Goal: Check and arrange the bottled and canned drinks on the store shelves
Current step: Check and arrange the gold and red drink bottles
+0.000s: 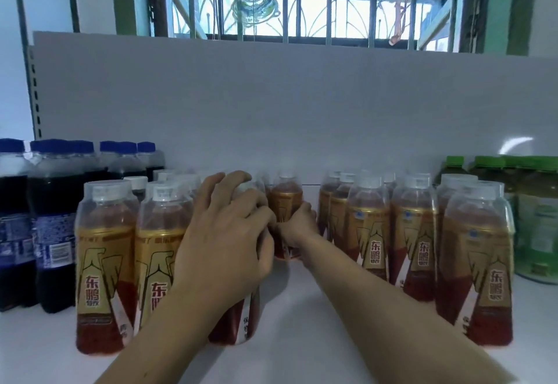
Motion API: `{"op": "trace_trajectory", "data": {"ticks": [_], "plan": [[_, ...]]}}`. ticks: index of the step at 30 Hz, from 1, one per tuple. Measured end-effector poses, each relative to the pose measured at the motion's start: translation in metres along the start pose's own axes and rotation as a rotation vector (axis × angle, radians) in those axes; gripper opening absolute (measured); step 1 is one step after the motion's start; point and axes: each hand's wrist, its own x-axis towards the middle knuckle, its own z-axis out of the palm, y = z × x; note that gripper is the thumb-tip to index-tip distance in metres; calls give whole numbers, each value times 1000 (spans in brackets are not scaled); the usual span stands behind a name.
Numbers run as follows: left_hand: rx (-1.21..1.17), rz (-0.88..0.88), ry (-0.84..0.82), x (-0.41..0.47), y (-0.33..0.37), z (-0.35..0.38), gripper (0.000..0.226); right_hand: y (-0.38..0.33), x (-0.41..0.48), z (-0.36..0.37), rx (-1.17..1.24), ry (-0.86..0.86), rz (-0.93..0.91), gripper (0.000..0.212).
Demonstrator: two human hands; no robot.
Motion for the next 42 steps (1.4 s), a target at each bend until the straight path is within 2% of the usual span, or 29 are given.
{"op": "trace_trajectory", "data": {"ticks": [4, 10, 12, 15, 16, 18, 23, 27, 29, 32, 35, 38, 42], "plan": [[-10, 8, 11, 0, 0, -1, 30, -1, 3, 0, -20, -16, 4, 91], [-14, 0, -14, -1, 2, -6, 32, -3, -17, -15, 56, -135, 69, 108], [-23, -6, -27, -1, 3, -7, 32, -6, -28, -24, -69, -151, 25, 93], [-14, -30, -50, 0, 5, -8, 33, -19, -56, -52, -351, -93, -240, 47], [-12, -37, -58, 1, 6, -9, 33, -25, -66, -65, -438, -66, -330, 38], [-16, -48, -70, 3, 8, -10, 34, -40, -87, -93, -564, 11, -435, 36], [-66, -18, -25, 6, 22, -12, 27, -60, -108, -148, -806, 275, -500, 40], [-208, 58, -30, 12, 53, -5, 26, -54, -100, -164, -953, 287, -428, 36], [-382, -29, -106, 15, 66, 3, 26, -50, -95, -166, -1002, 248, -386, 38], [-719, -345, -342, 23, 79, 14, 40, -44, -91, -167, -1014, 210, -349, 49], [-1018, -547, -510, 30, 84, 28, 57, -42, -92, -169, -890, 205, -356, 48], [-1171, -618, -515, 26, 87, 38, 67, -44, -96, -168, -682, 213, -425, 40], [-1438, -820, -508, 13, 96, 40, 59, -53, -99, -165, -363, 203, -565, 36]]}}
